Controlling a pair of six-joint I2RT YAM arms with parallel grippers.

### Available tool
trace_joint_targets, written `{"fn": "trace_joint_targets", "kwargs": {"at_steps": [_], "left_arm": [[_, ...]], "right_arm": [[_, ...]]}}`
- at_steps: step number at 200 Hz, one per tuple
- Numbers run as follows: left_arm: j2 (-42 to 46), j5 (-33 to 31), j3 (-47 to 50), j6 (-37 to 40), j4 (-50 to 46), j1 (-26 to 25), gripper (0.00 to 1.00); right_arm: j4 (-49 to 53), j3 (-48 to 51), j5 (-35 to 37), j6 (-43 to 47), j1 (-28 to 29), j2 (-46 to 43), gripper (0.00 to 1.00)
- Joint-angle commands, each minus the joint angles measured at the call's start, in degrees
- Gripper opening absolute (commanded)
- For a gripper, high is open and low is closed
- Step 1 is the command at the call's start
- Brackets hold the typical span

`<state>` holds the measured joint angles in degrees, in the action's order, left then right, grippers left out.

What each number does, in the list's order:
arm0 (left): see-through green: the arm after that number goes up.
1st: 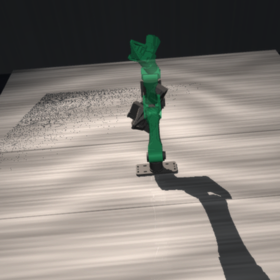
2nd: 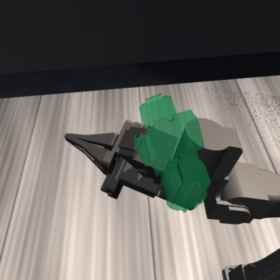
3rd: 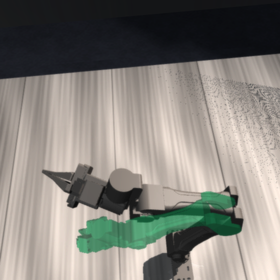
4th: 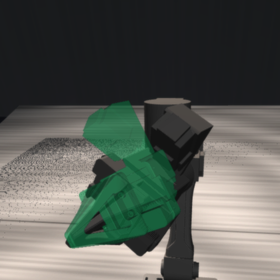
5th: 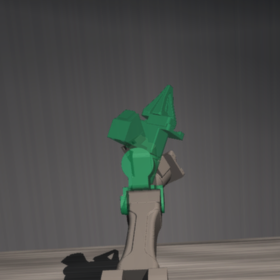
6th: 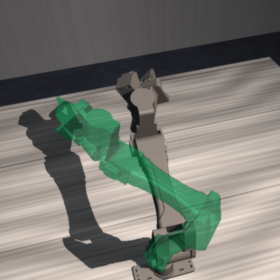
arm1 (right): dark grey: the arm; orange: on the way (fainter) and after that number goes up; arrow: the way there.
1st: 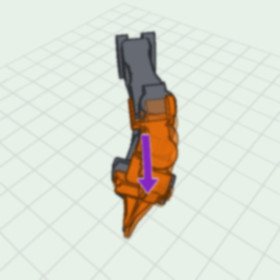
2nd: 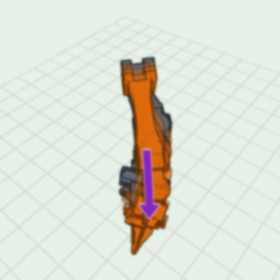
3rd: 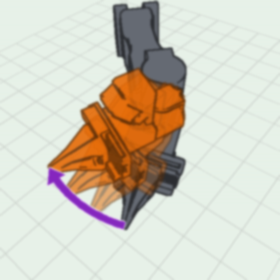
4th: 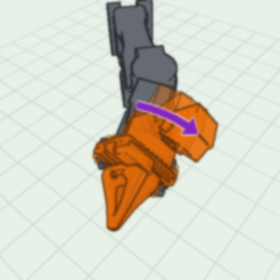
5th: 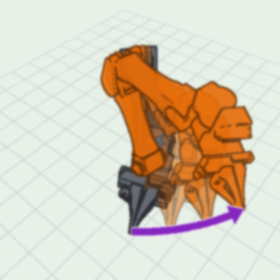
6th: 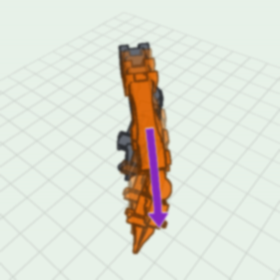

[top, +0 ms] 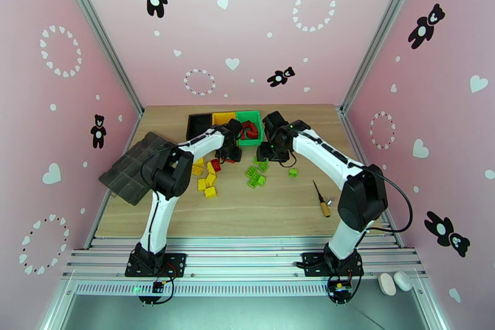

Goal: Sort the legos into containers by color

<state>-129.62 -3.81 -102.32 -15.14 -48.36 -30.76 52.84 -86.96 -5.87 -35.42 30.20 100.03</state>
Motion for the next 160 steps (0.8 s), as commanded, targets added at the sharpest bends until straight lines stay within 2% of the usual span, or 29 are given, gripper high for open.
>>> {"fn": "trace_joint_targets", "kwargs": {"at_steps": [1, 49, 82, 119, 160], "left_arm": [[4.76, 2.97, 2.34, -2.69, 0.61, -0.44, 0.58], [11.62, 11.41, 7.42, -9.14, 5.12, -0.44, 0.56], [13.67, 17.84, 7.30, -13.80, 8.15, -0.41, 0.56], [11.94, 22.11, 1.54, -18.08, 9.40, -0.16, 0.56], [5.81, 24.53, -10.22, -22.22, 8.94, 1.29, 0.56]], "right_arm": [[-1.33, 1.87, -1.49, -0.78, -0.89, -2.84, 0.58], [-7.86, 5.47, -9.47, -3.43, -3.21, -2.46, 0.61], [-13.27, 7.08, -15.79, -5.89, -4.97, -0.77, 0.62], [-16.77, 6.57, -20.29, -7.62, -7.11, 0.86, 0.63], [-17.04, 5.59, -21.46, -7.52, -9.64, 0.68, 0.64]]}}
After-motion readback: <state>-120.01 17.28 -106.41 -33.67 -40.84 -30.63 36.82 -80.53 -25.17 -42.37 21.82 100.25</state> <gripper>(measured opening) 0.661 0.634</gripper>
